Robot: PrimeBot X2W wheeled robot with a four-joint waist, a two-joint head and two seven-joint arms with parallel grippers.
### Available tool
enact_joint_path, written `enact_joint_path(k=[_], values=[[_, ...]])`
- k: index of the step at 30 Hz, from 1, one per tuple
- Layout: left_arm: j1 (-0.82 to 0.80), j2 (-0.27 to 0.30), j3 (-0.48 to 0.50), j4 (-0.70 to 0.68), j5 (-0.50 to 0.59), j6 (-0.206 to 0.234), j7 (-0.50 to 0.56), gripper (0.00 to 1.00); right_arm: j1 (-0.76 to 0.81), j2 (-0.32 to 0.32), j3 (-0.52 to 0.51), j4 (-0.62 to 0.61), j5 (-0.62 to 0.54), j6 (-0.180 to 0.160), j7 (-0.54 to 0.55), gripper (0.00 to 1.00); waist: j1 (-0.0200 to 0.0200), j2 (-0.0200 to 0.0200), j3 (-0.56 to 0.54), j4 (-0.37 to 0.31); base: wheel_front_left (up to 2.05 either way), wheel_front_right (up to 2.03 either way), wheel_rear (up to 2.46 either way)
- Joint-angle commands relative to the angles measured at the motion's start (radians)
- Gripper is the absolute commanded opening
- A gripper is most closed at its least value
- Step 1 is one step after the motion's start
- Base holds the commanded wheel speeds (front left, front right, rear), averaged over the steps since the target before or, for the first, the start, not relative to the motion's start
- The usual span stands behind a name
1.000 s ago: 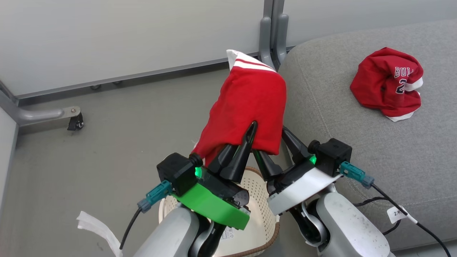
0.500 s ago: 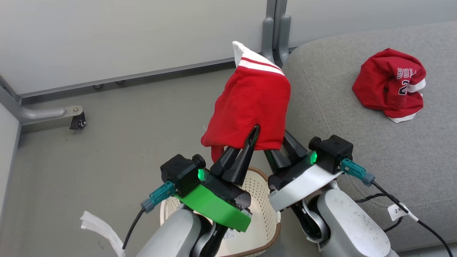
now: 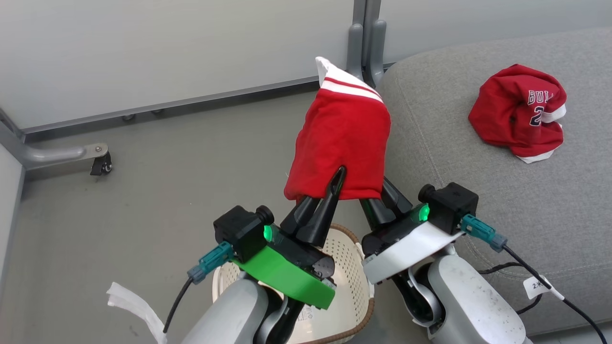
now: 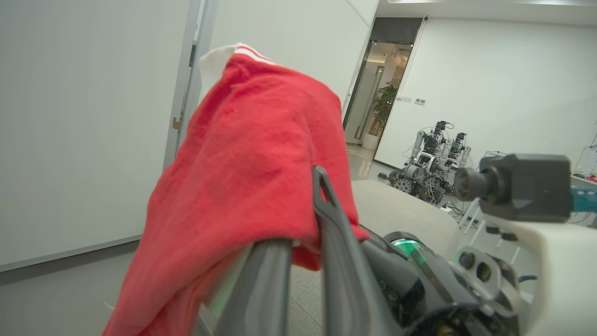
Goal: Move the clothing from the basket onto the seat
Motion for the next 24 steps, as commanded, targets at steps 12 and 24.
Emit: enact_joint_path(k=[12, 24], values=[[0.021, 0.006, 0.000, 0.007, -0.002, -0.002, 0.000, 0.13, 0.015, -0.006, -0.023, -0.022, 0.018, -0.003, -0.003, 0.00, 0.0000, 0.0000, -0.006, 0.005, 0.00, 0.00, 0.00], [0.040, 0.006, 0.028, 0.033, 0.026, -0.002, 0.001, 1.00, 0.024, -0.004, -0.082, -0.051, 0.035, -0.002, -0.003, 0.00, 0.0000, 0.0000, -0.001, 0.017, 0.00, 0.00, 0.00]])
